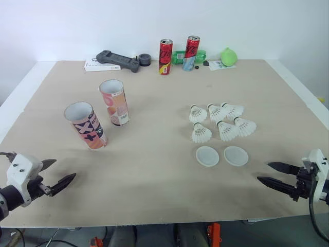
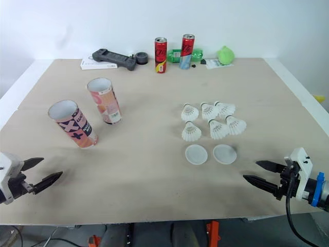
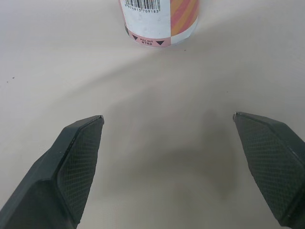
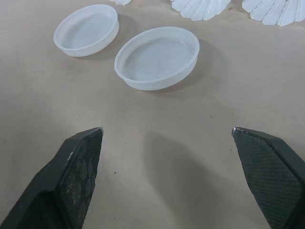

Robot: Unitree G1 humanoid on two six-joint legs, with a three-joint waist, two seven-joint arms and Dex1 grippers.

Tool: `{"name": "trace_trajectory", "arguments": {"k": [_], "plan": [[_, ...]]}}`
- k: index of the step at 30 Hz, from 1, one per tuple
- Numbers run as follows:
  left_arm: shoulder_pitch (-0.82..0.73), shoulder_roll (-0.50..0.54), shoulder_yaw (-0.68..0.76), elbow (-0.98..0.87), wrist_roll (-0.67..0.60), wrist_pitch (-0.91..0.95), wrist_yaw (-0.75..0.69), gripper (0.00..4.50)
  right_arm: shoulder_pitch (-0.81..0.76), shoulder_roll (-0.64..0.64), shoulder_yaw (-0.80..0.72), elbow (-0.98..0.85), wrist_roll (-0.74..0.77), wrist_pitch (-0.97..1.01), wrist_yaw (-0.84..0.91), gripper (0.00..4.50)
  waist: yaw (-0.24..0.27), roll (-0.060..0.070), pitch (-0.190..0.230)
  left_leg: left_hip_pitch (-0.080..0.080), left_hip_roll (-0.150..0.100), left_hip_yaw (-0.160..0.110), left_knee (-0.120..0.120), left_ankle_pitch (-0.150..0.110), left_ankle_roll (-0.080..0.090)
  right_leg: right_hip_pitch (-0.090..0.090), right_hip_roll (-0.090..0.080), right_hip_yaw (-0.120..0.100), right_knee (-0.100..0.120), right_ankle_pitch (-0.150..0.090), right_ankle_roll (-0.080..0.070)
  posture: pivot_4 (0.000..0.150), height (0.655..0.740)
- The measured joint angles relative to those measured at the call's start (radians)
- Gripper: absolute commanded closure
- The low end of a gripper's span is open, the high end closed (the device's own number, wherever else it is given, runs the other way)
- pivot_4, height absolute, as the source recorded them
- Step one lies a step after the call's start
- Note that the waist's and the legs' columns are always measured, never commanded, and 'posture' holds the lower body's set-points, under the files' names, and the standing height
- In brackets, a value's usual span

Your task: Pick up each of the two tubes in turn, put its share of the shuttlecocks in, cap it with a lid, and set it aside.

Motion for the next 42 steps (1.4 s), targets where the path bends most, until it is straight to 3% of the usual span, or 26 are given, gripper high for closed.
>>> {"name": "trace_trajectory", "arguments": {"k": [25,30,34,36,42], "plan": [[0.007,-0.018,0.055,0.003,-0.004,-0.002,-0.010,0.00,-0.052,0.000,0.002,-0.004,0.014,0.049,0.000,0.04,0.000,0.000,0.000,0.001,0.000,0.002,0.001,0.000,0.000,0.001,0.000,0.003,0.000,0.001,0.001,0.150,0.7400],[-0.031,-0.110,0.074,-0.032,-0.050,-0.003,0.043,0.00,-0.101,0.000,-0.005,-0.247,0.181,0.218,-0.032,0.04,-0.003,0.000,-0.001,0.003,0.001,0.003,0.002,0.000,0.000,0.001,0.002,0.005,0.002,0.002,0.002,0.150,0.7400],[-0.054,-0.237,0.053,-0.098,-0.037,-0.055,0.148,0.00,-0.205,0.039,0.016,-0.485,0.308,0.313,-0.158,0.04,0.000,-0.005,-0.004,0.003,0.002,0.003,0.004,-0.001,0.001,0.002,0.004,0.006,0.002,0.002,0.002,0.150,0.7400],[-0.087,-0.314,0.005,-0.101,0.008,-0.092,0.223,0.00,-0.282,0.106,0.087,-0.560,0.345,0.331,-0.240,0.04,0.000,-0.007,-0.004,0.002,0.002,0.002,0.008,-0.001,0.001,0.003,0.005,0.006,0.002,0.004,0.003,0.150,0.7400],[-0.215,-0.383,-0.135,-0.067,0.118,-0.143,0.341,0.00,-0.452,0.221,0.305,-0.642,0.310,0.335,-0.385,0.04,0.002,-0.008,-0.005,0.001,0.002,0.002,0.014,-0.001,0.000,0.001,0.005,0.008,0.002,0.009,0.005,0.150,0.7400]]}}
